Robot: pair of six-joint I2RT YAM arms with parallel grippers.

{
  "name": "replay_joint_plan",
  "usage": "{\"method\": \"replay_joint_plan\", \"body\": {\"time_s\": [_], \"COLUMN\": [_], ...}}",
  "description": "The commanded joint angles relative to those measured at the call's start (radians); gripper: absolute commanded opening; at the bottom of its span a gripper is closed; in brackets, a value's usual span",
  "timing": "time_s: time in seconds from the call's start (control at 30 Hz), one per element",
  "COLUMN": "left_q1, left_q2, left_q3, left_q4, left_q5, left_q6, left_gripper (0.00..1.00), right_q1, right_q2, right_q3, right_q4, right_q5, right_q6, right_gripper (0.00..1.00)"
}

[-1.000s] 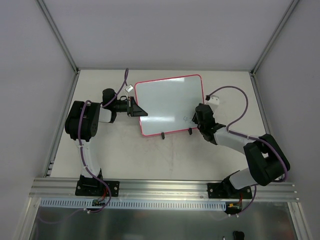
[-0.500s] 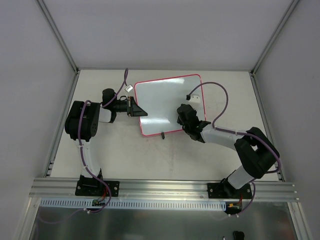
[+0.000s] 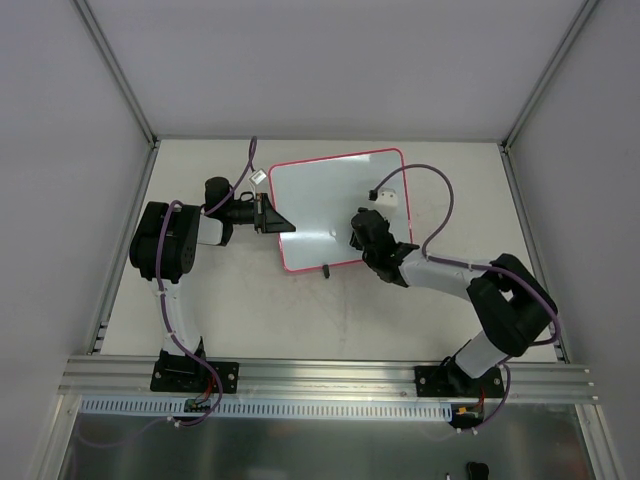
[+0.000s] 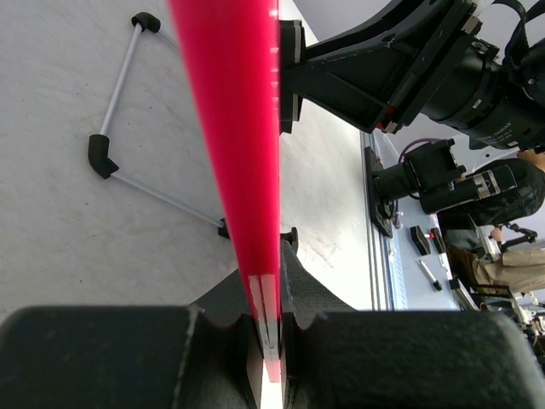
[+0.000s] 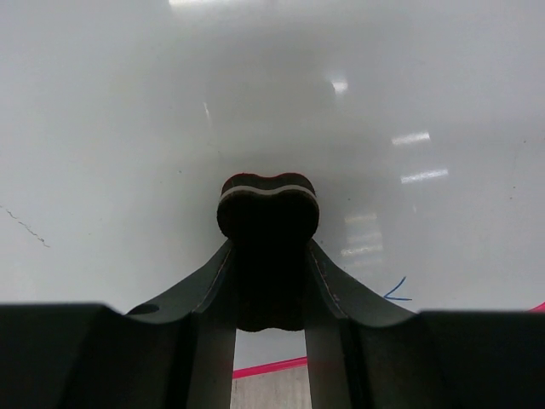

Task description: Erase the whiteboard

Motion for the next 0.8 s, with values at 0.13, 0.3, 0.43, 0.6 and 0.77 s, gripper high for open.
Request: {"method": "replay_joint_plan", "body": {"time_s": [0.13, 0.3, 0.43, 0.6, 0.77], "left_q1": [-0.014, -0.014, -0.014, -0.014, -0.014], "left_q2": [0.004, 0.003, 0.003, 0.003, 0.000], "left_q3": [-0.008, -0.010, -0.010, -0.010, -0.013], "left_q4": [0.002, 0.000, 0.002, 0.000, 0.002], "left_q5": [-0.053, -0.051, -0.053, -0.051, -0.053], "left_q6": [0.112, 0.112, 0.112, 0.113, 0.113], "left_gripper": [0.00, 0.00, 0.00, 0.00, 0.00], "right_q1": [-0.130, -0.225, -0.242, -0.244, -0.244], "right_q2": [-0.033, -0.058, -0.078, -0.119, -0.107], "right_q3": [-0.177, -0.243, -0.251, -0.267, -0.251], "right_q4": [-0.046, -0.017, -0.008, -0.069, -0.101], "right_q5": [-0.059, -0.098, -0.096, 0.002, 0.050], "right_q6": [0.069, 0.096, 0.090, 0.116, 0.136], "right_gripper": [0.00, 0.00, 0.00, 0.00, 0.00]}}
